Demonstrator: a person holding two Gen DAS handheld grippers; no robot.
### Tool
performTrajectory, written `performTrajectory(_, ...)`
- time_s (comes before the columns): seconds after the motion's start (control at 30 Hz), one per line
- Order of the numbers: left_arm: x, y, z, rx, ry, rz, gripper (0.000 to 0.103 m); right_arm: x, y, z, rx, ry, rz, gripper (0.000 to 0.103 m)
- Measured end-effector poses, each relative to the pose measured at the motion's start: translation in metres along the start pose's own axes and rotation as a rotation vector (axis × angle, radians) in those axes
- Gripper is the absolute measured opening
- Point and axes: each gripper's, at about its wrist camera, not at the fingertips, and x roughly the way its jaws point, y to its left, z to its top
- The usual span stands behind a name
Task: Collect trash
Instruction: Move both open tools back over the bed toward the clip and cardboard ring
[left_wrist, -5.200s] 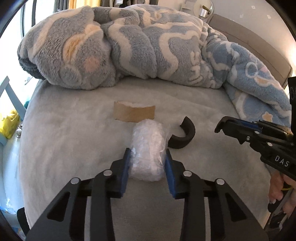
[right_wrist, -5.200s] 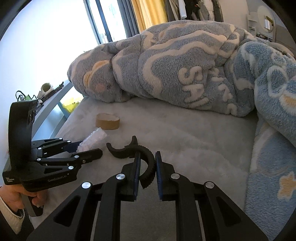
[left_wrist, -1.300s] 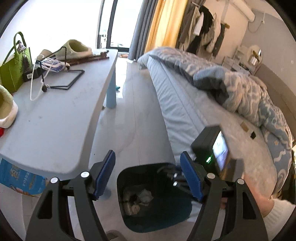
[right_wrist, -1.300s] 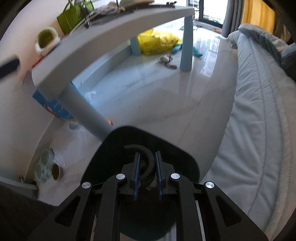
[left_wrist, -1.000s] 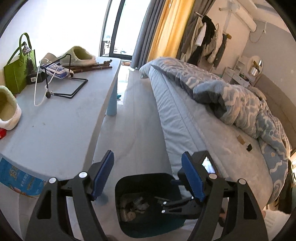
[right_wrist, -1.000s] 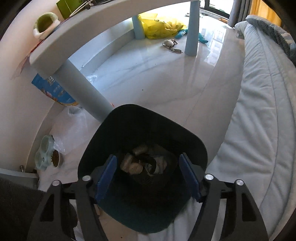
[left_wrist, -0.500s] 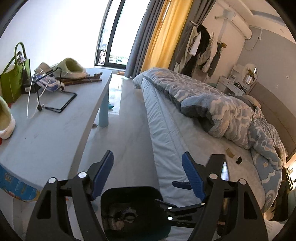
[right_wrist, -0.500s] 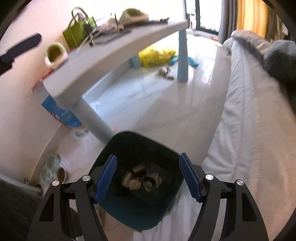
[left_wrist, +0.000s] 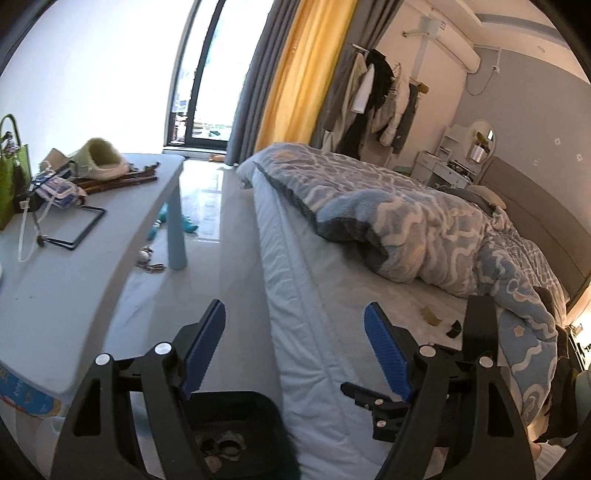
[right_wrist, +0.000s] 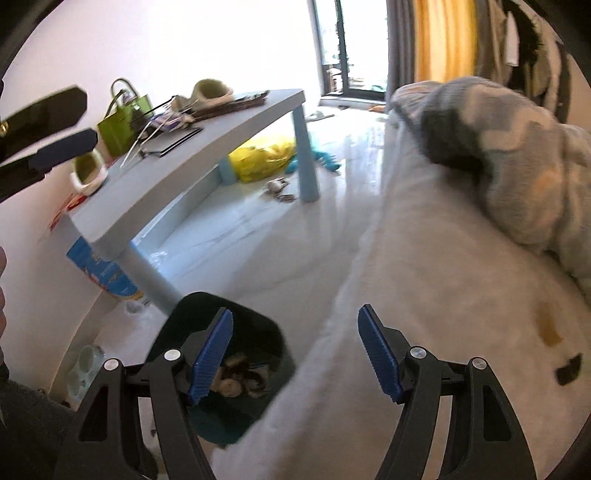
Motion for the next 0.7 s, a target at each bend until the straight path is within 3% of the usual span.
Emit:
performTrajectory(0.3, 0.032, -0.054, -0.006, 0.048, 0.039, -0.056, 0.080, -0.039, -0.059, -0.020, 0.064, -0.061, -0.085, 0.072)
performTrajectory(0.7, 0.070, -0.116, -0.018, 0.098, 0.093, -0.106, 0.080, -0.085, -0.139, -0.057, 0.167, -0.119, -0.176, 0.080)
